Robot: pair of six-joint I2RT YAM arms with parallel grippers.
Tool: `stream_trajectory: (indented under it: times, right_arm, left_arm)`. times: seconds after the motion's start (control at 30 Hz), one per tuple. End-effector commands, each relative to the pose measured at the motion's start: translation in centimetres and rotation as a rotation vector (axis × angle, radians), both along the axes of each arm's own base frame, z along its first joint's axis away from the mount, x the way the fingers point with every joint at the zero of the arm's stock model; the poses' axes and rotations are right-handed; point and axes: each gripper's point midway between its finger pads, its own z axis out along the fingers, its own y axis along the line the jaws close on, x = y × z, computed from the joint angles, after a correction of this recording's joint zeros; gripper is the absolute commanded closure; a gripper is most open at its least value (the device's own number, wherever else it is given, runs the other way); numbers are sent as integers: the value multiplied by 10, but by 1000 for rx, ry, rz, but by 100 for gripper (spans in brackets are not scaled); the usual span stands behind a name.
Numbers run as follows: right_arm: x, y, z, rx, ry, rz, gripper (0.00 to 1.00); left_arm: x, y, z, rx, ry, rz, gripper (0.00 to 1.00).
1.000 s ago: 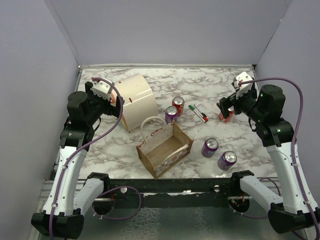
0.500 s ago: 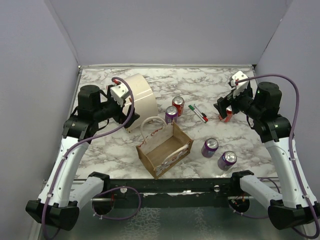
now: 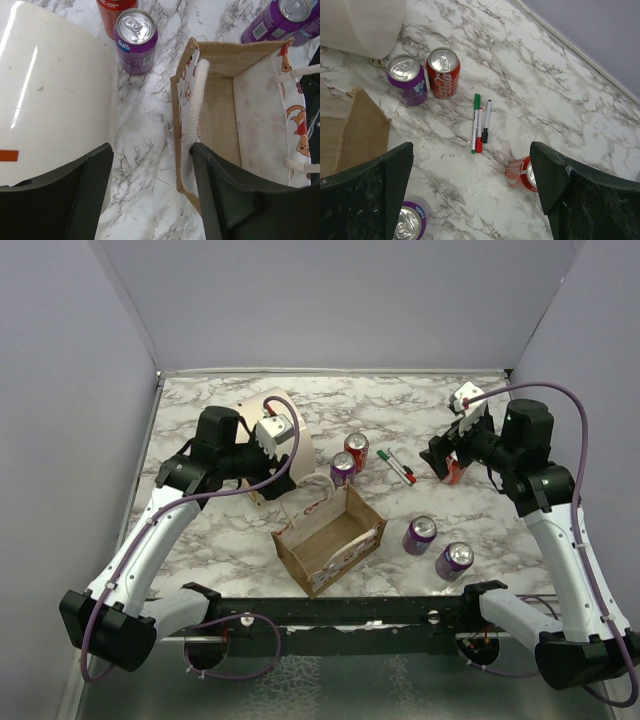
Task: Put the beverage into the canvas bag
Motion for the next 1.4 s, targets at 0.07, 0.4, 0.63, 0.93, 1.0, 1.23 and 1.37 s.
stream_trajectory:
  times: [0.07,0.4,0.63,0.93,1.0,1.23,1.37]
  right_arm:
    - [14,8,-1,-4,-15,51,1]
    - [44,20,-25,-12,5,108,0]
    - [51,24,-38,-19,27,135,1]
    - [52,27,-46,-23,50,142,0]
    - [52,27,-48,-21,57,144,1]
    - [51,28,-54,-24,72,148,0]
    - [50,29,-57,-25,77,153,1]
  left_arm:
    - [-8,-9,-5,35,16,-68,53]
    - [-15,-3,-3,94,11,-121,86]
    - [-9,0,1,127,-4,-119,100]
    - [-24,-8,-6,78,61,-165,69]
    - [-24,-8,-9,76,68,-162,61]
    - [-25,-11,-23,69,117,-164,48]
    - [-28,-15,-23,49,130,-184,50]
